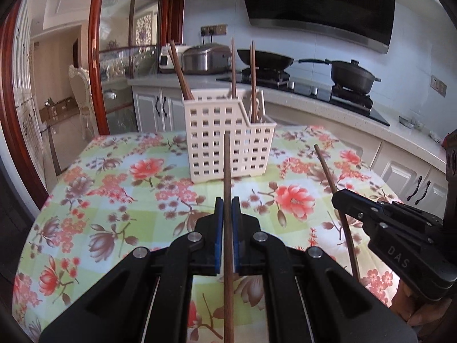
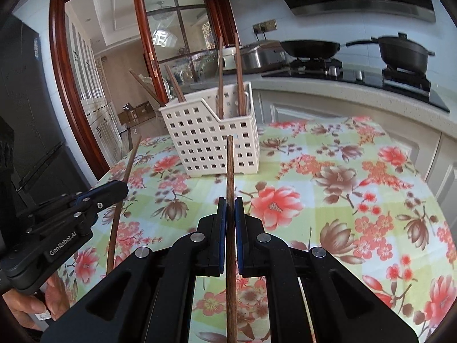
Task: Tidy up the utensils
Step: 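Lift both chopsticks upright and carry them toward the white caddy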
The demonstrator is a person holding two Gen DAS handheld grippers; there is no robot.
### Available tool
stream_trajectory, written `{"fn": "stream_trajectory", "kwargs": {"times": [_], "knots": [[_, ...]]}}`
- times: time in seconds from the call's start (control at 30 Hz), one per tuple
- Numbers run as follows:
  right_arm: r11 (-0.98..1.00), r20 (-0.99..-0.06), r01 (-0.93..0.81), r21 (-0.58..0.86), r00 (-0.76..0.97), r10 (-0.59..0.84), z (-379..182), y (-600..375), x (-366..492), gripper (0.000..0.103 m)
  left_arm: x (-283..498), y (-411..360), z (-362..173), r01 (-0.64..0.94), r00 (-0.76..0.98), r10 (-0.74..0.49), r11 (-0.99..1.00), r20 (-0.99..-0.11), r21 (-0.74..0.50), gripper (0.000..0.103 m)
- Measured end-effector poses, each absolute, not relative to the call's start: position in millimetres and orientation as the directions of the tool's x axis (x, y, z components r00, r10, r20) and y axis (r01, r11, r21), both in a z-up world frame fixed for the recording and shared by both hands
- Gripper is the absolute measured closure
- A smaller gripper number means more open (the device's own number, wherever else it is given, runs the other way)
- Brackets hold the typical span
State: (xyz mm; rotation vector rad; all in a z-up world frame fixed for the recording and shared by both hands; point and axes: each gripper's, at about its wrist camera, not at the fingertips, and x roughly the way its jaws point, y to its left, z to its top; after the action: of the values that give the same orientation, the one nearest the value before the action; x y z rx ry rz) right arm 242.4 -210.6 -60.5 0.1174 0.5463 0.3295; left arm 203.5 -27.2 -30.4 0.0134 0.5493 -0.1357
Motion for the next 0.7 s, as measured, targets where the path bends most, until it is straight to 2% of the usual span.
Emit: {"fn": "stream_trajectory", "kwargs": {"times": [0.27,0.7], "knots": [[0.954,-0.438,-0.274,0.122,0.848,0.299,-40,-199,228,0.096,181,-22,-10,0.118,0.893,-0.108,0.993,-0.437,-0.004,0.097],[0.951,-0.356,-0.298,0.087,0.882,0.309,-6,-186,201,0.096,156,-2,17,0.115,0.927,-0.119,0.993,-0.357,-0.032,0.097]]}}
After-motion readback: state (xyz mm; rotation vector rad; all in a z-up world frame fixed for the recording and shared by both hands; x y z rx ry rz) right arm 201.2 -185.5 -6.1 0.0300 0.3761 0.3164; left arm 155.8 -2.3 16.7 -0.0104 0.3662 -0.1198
